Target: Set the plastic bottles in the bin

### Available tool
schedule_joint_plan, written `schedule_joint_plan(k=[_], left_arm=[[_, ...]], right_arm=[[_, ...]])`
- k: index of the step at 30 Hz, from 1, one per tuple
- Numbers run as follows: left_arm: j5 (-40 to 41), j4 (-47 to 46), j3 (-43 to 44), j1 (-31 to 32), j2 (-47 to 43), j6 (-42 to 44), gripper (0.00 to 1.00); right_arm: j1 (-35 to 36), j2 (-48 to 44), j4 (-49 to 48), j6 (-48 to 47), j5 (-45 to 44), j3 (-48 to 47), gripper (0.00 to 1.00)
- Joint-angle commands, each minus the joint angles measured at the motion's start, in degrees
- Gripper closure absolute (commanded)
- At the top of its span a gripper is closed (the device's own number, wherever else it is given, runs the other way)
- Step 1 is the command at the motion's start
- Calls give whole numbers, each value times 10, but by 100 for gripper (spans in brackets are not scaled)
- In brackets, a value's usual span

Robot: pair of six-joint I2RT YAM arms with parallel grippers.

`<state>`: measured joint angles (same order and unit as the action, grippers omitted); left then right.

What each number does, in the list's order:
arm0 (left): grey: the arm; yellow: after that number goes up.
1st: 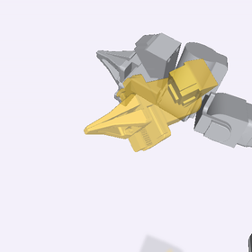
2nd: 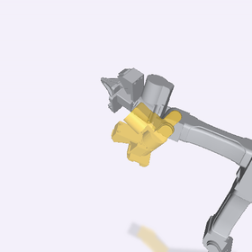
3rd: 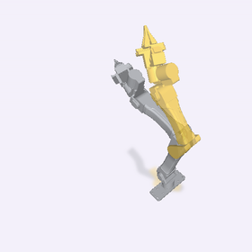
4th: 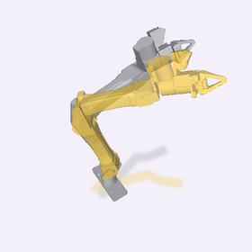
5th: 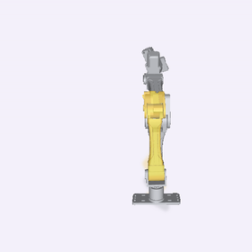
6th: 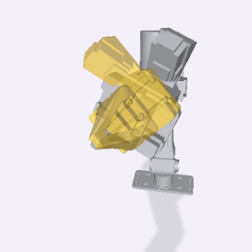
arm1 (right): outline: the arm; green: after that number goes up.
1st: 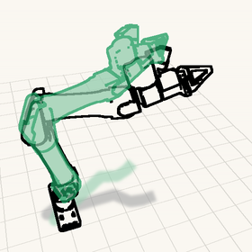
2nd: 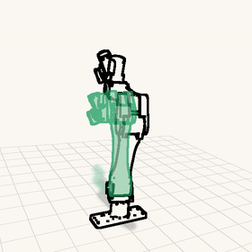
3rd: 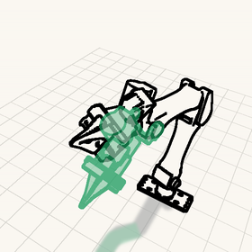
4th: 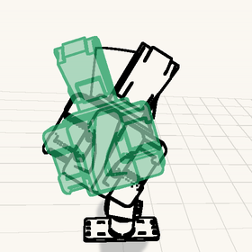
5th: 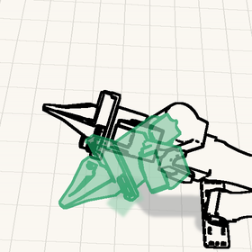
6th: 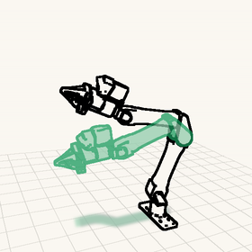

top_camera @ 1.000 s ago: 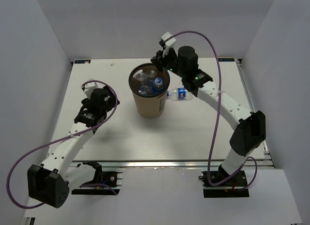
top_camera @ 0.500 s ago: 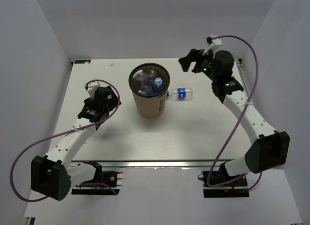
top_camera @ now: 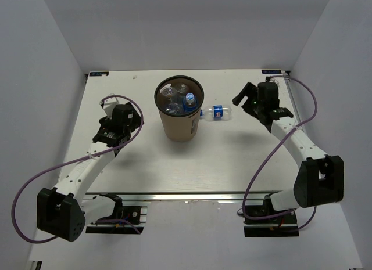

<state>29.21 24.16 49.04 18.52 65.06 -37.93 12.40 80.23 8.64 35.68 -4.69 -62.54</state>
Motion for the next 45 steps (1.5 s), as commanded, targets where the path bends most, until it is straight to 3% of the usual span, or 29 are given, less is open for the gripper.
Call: schedule_joint_plan(k=[1,8,19,33,37,42,45], left_arm=[[28,1,5,-2,-18,-3,2],[31,6,-1,-2,-24,-6,2],[0,-13,-16,-2,-34,6,2],[-2,-15,-16,-2,-30,8,2],[-3,-13,-16,-2,-28,7,2],[-5,-12,-16,-2,-27,6,2],[-6,-11,-18,-2,-30,4,2]], right_arm=[[3,5,8,107,-26,16,11],[39,69,-5,256,-127,44,11],[98,222,55,372,-203,-92,11],[98,353,116,402,-229,-211,11],[98,364,129,402,-229,-207,11],[97,355,84,389,-238,-176,23],[97,352,81,372,-253,-167,45]])
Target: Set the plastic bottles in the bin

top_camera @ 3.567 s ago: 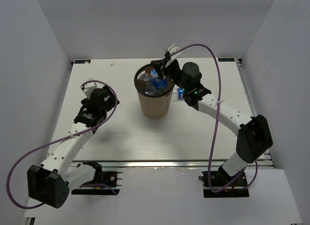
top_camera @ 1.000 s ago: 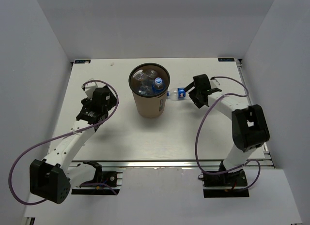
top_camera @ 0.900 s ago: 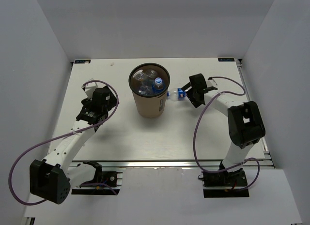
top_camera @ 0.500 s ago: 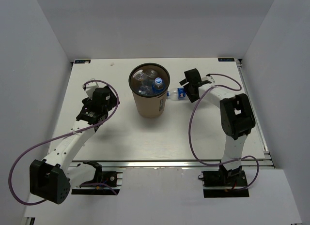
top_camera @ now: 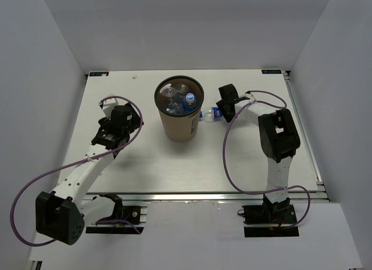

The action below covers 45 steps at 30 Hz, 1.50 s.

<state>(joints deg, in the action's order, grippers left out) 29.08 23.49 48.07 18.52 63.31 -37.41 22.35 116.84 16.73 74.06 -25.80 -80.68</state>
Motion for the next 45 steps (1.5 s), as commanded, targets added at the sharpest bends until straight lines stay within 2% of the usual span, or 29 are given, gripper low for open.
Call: schedule_joint_plan(k=[1,5,7,9,11,13,17,21,23,27,29,30,34,38,45], left_arm=[[-5,-6,-11,-2,-13,-1,2],[-7,-5,-11,-2,-18,-2,2],[-9,-6,-11,-2,-18,-3,2],[-10,-5,-11,-2,-19,-3,2],[-9,-5,-13,-2,-20,-4,2],[-9,-6,-14,-2,-21,-4,2],[-12,-11,-15,-2,-23,-5,2],[-12,-10,-15,-2,-21,-5,2],[-10,-6,-13,-2,-21,-6,2],[-10,-7,-15,-2,-29,-6,2],[-10,-7,-16,-2,-30,-6,2],[-11,-8,-16,-2,-31,-6,2],[-14,-8,-16,-2,-31,-3,2],[-10,-10,-17,-2,-35,-2,2],[-12,-11,-18,-2,-32,1,2]], right_arm=[[-3,-20,-4,-13,-43,28,55],[-6,-47,-38,-25,-61,59,73],[-6,-72,-74,-47,-66,66,76],[-6,-99,-114,-104,-79,77,80],[-4,-152,-159,-170,-99,105,88],[-2,-212,-262,-217,-112,130,92],[7,-281,-396,-385,-112,136,93],[56,-319,-527,-577,-103,107,94],[80,-320,-589,-620,-58,92,93],[117,-288,-622,-697,35,34,93],[154,-271,-667,-789,54,30,92],[164,-251,-724,-823,61,31,92],[225,-179,-801,-999,20,14,90],[247,-159,-863,-1032,-8,34,90],[248,-187,-797,-965,16,68,88]])
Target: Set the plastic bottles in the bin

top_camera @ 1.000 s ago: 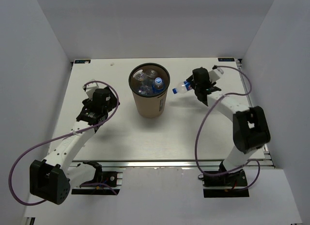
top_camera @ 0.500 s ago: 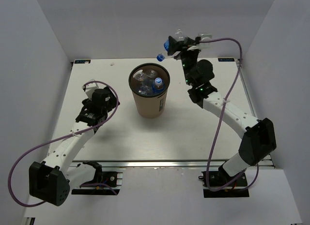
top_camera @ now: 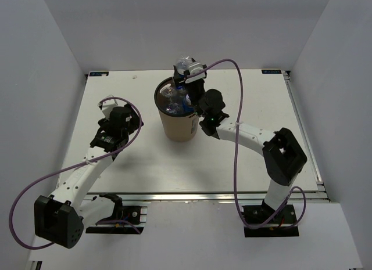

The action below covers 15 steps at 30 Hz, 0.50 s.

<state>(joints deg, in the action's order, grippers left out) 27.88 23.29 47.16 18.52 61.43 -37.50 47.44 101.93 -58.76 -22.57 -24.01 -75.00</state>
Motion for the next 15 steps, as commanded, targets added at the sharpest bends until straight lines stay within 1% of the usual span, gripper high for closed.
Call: schedule_joint_plan(k=[1,3,7,10,12,15], left_arm=[[1,-10,-8,-2,-13,1,2],[-2,-9,-8,-2,-13,1,2],[-5,-10,-8,-2,-15,1,2],[-7,-9,-9,-2,-17,0,2],[-7,-9,-10,-2,-19,-1,2],[-7,-11,-14,-2,-20,-1,2]], right_arm=[[-3,-38,-43,-5,-4,15,87],[-2,-37,-41,-18,-3,27,84],[-3,-32,-14,-35,12,37,82],[-2,-18,-21,-75,1,39,81],[-2,-7,-20,-105,-3,38,78],[-2,4,16,-104,9,39,75]])
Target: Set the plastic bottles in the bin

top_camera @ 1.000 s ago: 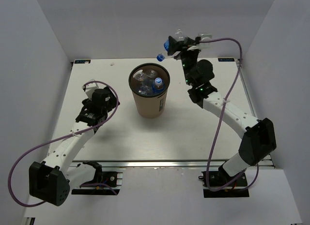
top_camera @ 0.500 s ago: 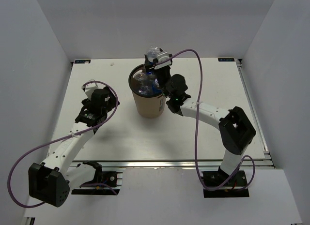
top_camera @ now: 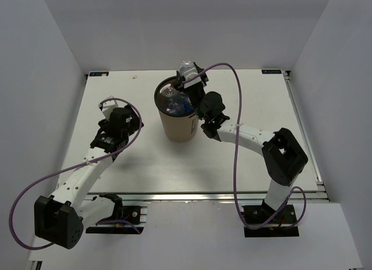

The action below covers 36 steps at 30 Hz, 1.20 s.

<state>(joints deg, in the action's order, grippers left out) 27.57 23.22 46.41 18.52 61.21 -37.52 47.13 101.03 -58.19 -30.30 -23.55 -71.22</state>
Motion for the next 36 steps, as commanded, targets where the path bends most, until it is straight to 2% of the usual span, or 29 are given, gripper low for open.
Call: schedule_joint_plan(k=[1,3,9,12,16,17,20,22,24,26,29,36], left_arm=[[-3,-11,-6,-2,-17,-2,2],[-1,-8,-5,-2,-15,-2,2],[-1,-9,-6,-2,-15,-2,2],[-2,-10,-6,-2,-14,-3,2],[-3,-10,-5,-2,-13,-2,2],[-3,-10,-5,-2,-13,-3,2],[-4,-10,-7,-2,-13,-4,2],[-2,-10,-6,-2,-14,-5,2],[-3,-8,-5,-2,-14,-5,2],[-3,-8,-4,-2,-14,-5,2],[-2,-6,-4,-2,-14,-5,2],[-1,-3,0,-2,-17,-8,2]], right_arm=[[2,12,39,-20,16,5,74],[5,13,66,-1,46,12,71],[8,18,109,29,54,26,52],[11,19,126,30,58,28,51],[25,45,125,-42,-1,5,51],[35,57,122,-88,-30,0,50],[56,84,48,-183,-98,-5,48],[65,95,-3,-206,-134,-8,51],[66,100,16,-179,-141,-20,54],[65,88,70,-138,-132,-18,53],[65,62,100,-74,-103,1,44],[65,15,115,-27,-106,25,31]])
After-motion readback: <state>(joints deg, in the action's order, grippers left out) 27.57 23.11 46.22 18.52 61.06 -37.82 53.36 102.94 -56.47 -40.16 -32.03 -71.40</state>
